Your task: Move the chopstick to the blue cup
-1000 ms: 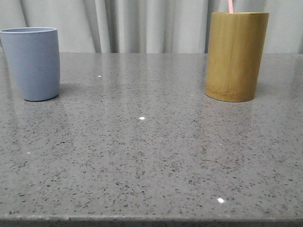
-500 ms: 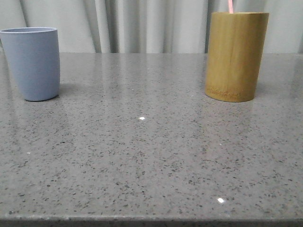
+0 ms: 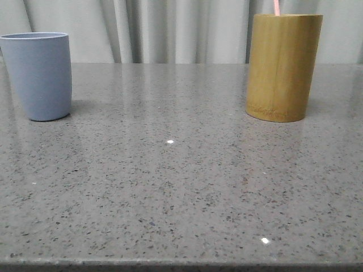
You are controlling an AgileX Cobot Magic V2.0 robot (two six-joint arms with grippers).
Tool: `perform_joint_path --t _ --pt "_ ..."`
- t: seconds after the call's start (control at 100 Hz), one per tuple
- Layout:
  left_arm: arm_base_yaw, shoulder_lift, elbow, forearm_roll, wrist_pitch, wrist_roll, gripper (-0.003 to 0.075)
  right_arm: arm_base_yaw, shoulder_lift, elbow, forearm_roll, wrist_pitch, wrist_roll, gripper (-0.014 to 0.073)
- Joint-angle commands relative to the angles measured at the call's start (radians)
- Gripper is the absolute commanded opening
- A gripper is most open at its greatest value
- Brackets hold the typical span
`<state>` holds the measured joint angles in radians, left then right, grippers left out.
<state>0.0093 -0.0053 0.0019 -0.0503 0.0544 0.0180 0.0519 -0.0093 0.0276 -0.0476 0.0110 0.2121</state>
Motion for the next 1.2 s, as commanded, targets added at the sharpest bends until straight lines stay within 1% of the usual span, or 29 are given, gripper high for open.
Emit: perform_joint_path --t 0.0,0.07,0.15,0.25,0.3,0.41,0.49,0.53,0.58,0.64,0.68,0.74,0.75,0.76,0.79,0.84,0.9,1.02,1.1,1.19 --pt "-0.002 -0.033 -0.020 -0.010 -0.087 -0.010 -0.0019 -0.004 -0.021 -0.017 -0.011 -0.031 -0.003 -0.0067" --pt "-0.002 -0.031 -0.058 -0.010 -0.048 -0.010 -0.0019 -0.004 -0.012 -0.047 -0.009 0.011 -0.003 -0.0067" --pt "-0.002 -0.016 -0.129 -0.010 0.044 -0.010 -0.0019 -0.004 0.012 -0.107 -0.009 0.060 -0.003 -0.0060" --pt "-0.002 0.035 -0.223 -0.031 0.139 -0.010 -0.0019 -0.004 0.079 -0.205 -0.009 0.164 -0.003 -0.0059" --pt "-0.002 0.069 -0.263 -0.040 0.169 -0.010 -0.0019 -0.004 0.120 -0.253 -0.009 0.215 -0.003 -0.0059" --pt "-0.002 0.165 -0.347 -0.064 0.209 -0.010 -0.0018 -0.004 0.225 -0.355 -0.009 0.265 -0.003 -0.0053" --pt "-0.002 0.248 -0.406 -0.071 0.247 -0.010 -0.0013 -0.004 0.302 -0.417 -0.009 0.290 -0.003 -0.0017" --pt "-0.002 0.283 -0.439 -0.073 0.267 -0.010 0.0007 -0.004 0.343 -0.446 -0.009 0.295 -0.003 0.0013" --pt "-0.002 0.333 -0.473 -0.080 0.282 -0.010 0.0055 -0.004 0.390 -0.478 -0.009 0.300 -0.003 0.0077" --pt "-0.002 0.386 -0.509 -0.090 0.284 -0.010 0.0135 -0.004 0.446 -0.510 -0.009 0.300 -0.003 0.0152" --pt "-0.002 0.430 -0.533 -0.097 0.284 -0.010 0.0220 -0.004 0.474 -0.532 -0.009 0.300 -0.003 0.0209" --pt "-0.002 0.478 -0.563 -0.097 0.284 -0.010 0.0307 -0.004 0.517 -0.559 -0.009 0.300 -0.003 0.0279" --pt "-0.002 0.489 -0.569 -0.097 0.284 -0.010 0.0340 -0.004 0.527 -0.565 -0.009 0.300 -0.003 0.0295" --pt "-0.002 0.489 -0.573 -0.097 0.284 -0.010 0.0340 -0.004 0.532 -0.568 -0.009 0.300 -0.003 0.0302" --pt "-0.002 0.516 -0.585 -0.097 0.282 -0.010 0.0389 -0.004 0.552 -0.579 -0.009 0.300 -0.003 0.0331" --pt "-0.002 0.548 -0.602 -0.097 0.276 -0.010 0.0433 -0.004 0.584 -0.594 -0.009 0.299 -0.003 0.0372" --pt "-0.002 0.575 -0.610 -0.097 0.248 -0.010 0.0442 -0.004 0.616 -0.602 -0.009 0.286 -0.003 0.0400" --pt "-0.002 0.620 -0.610 -0.104 0.189 -0.010 0.0441 -0.004 0.657 -0.602 -0.009 0.259 -0.003 0.0402" --pt "-0.002 0.642 -0.610 -0.168 0.182 -0.010 0.0441 -0.004 0.677 -0.602 -0.009 0.260 -0.003 0.0402" --pt "-0.004 0.675 -0.632 -0.177 0.183 -0.008 0.0439 -0.004 0.687 -0.602 -0.009 0.255 -0.003 0.0402"
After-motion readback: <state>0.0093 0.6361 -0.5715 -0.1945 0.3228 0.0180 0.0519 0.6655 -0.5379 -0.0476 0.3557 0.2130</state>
